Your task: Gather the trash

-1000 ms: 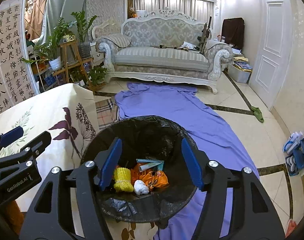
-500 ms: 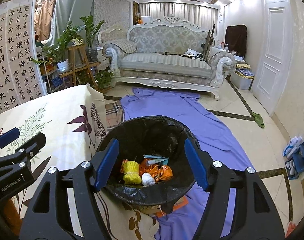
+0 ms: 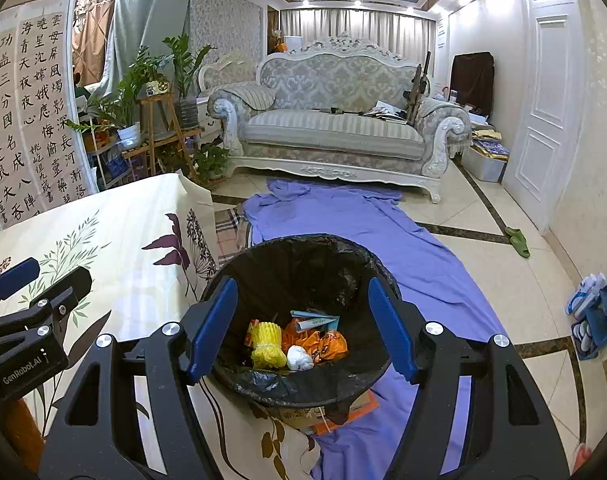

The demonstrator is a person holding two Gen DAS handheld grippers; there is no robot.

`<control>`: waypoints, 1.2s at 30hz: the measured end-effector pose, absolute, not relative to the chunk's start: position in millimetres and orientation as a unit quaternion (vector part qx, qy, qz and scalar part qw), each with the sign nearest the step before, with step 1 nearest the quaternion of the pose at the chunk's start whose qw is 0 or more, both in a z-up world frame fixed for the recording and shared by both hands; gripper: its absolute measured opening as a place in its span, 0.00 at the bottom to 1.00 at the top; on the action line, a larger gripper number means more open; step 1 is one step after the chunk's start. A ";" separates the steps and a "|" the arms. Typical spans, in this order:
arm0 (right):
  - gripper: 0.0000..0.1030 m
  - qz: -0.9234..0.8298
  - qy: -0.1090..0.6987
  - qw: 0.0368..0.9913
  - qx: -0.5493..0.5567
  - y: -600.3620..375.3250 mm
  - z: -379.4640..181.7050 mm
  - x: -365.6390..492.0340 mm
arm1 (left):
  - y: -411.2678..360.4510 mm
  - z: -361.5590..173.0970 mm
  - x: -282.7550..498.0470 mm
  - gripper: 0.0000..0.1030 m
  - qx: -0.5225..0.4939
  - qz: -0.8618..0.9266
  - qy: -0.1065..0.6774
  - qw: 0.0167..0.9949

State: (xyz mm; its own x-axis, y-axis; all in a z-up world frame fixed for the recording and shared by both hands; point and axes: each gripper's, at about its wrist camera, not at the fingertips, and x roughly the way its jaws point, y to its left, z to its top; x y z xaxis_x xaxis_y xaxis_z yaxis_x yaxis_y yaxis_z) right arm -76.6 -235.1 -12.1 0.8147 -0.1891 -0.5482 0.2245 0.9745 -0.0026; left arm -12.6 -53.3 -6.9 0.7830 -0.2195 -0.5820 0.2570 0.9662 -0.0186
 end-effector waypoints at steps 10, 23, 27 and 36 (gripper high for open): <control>0.65 -0.109 0.284 0.952 0.032 -235.2 -12.0 -77.1 | -54.1 -6.5 -15.5 0.79 0.032 -0.127 0.303 0.944; 0.65 -0.109 0.284 0.952 0.031 -235.6 -11.0 -77.7 | -53.8 -7.3 -15.4 0.79 0.031 -0.128 0.304 0.943; 0.65 -0.109 0.283 0.952 0.032 -235.0 -11.6 -77.7 | -54.1 -7.4 -15.1 0.79 0.032 -0.127 0.305 0.943; 0.65 -0.109 0.284 0.952 0.031 -234.5 -11.9 -77.8 | -56.7 -9.2 -16.2 0.79 0.029 -0.128 0.307 0.943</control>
